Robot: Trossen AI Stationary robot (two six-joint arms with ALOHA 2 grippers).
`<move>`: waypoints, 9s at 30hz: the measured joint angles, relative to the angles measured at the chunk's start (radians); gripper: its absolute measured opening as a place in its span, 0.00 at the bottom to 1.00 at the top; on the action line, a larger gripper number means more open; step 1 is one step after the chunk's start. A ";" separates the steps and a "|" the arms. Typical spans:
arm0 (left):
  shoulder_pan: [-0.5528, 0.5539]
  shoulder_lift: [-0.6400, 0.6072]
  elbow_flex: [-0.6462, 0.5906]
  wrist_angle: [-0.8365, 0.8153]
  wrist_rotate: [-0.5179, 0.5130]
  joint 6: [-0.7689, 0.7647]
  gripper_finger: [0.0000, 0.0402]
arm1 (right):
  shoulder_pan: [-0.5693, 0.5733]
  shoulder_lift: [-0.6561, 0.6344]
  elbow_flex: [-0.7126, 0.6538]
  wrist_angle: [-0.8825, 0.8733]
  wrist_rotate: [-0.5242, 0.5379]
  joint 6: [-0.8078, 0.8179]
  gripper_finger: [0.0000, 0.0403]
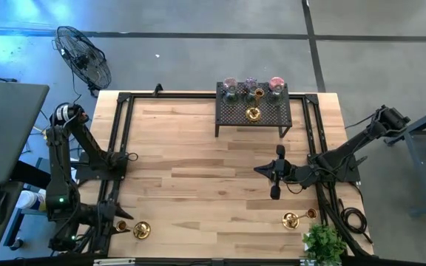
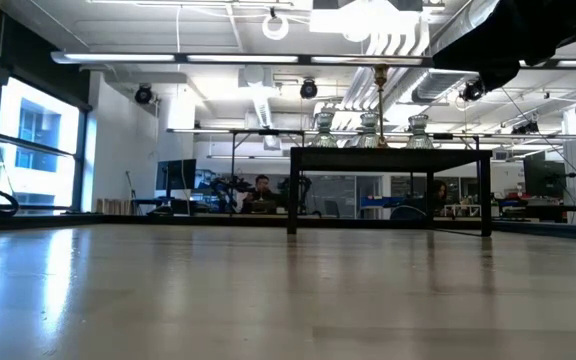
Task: Pick & Place candle stick holders
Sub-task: Put the left metal candle holder on the shelf, then put the metal candle holder on the shelf
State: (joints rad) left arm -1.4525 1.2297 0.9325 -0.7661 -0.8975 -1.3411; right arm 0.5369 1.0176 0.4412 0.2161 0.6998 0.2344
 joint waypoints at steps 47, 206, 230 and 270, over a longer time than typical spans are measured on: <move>1.289 0.249 0.021 1.040 0.892 1.450 0.09 | -0.028 0.000 0.000 0.016 -0.015 -0.036 0.00; 1.471 0.095 -0.426 1.341 1.047 1.415 0.07 | 0.562 0.738 1.330 -1.731 -0.624 1.928 0.04; 1.471 0.096 -0.426 1.340 1.074 1.415 0.07 | 0.544 0.600 1.178 -1.788 -0.598 1.976 0.69; 1.471 0.096 -0.426 1.318 1.073 1.408 0.07 | 0.331 0.485 1.213 -1.684 -0.457 1.487 0.31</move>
State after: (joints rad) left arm 0.0189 1.3258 0.5068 0.5514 0.1756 0.0673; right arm 0.8674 1.5024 1.6542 -1.4678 0.2430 1.7211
